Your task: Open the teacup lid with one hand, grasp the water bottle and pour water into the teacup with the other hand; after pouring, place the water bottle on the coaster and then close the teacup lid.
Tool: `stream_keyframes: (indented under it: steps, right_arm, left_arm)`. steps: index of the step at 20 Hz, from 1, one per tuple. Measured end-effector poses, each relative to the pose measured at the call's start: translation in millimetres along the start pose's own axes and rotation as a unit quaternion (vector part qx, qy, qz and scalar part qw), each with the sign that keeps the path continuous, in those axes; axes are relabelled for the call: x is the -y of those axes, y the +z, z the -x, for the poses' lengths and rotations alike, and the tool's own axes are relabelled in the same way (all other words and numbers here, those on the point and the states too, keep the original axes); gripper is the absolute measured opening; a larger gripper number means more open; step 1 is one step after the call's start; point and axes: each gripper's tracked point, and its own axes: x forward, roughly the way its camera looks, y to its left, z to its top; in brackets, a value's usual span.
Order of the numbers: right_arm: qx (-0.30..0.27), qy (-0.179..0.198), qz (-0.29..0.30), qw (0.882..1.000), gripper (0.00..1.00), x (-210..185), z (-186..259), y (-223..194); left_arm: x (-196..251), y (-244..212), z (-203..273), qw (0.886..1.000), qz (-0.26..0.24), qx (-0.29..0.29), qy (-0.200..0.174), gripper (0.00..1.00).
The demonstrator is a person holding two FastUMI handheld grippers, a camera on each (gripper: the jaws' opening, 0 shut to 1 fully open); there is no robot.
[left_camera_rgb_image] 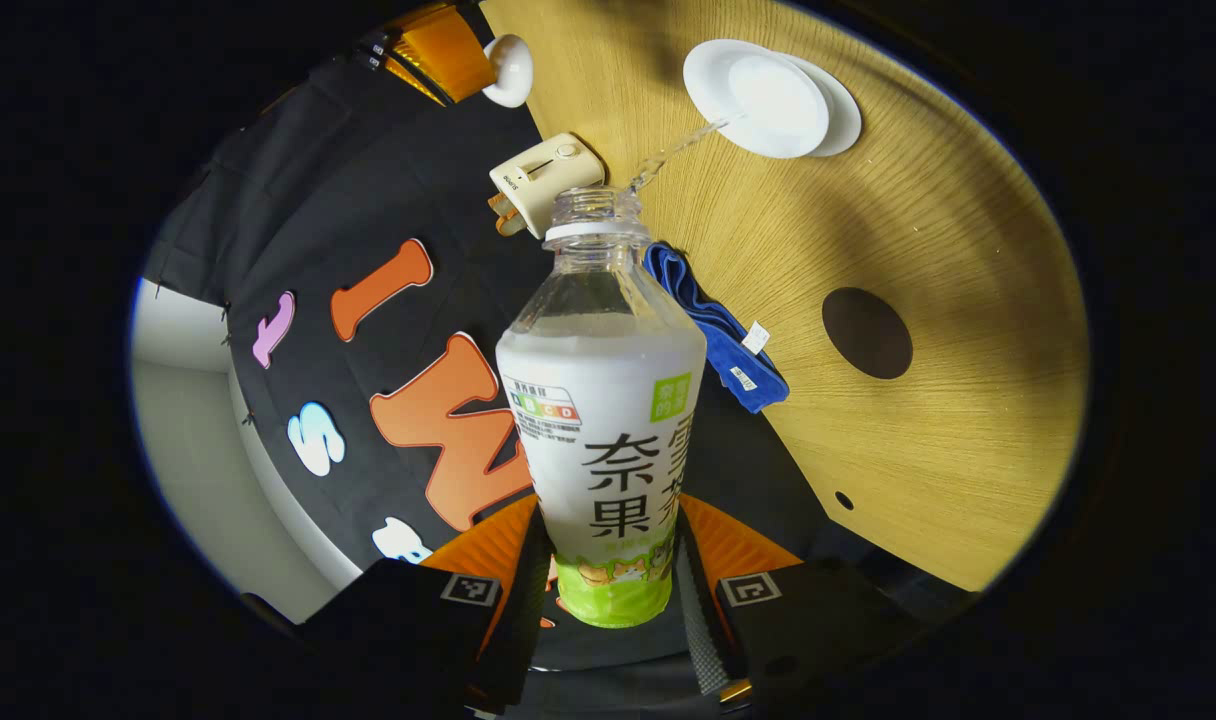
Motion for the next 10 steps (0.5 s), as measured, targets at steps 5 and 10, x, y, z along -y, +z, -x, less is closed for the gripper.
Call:
stream_keyframes:
  steps: [5,10]
  right_arm:
    - [0.0,0.003,0.002,1.0,0.21,0,0,1]
    - [-0.001,0.005,0.004,1.0,0.2,-2,0,-1]
  left_arm:
    - [-6,8,-1,1.0,-0.021,0.012,0.002,0.66]
    - [-10,17,-3,0.999,-0.037,0.025,0.01,0.65]
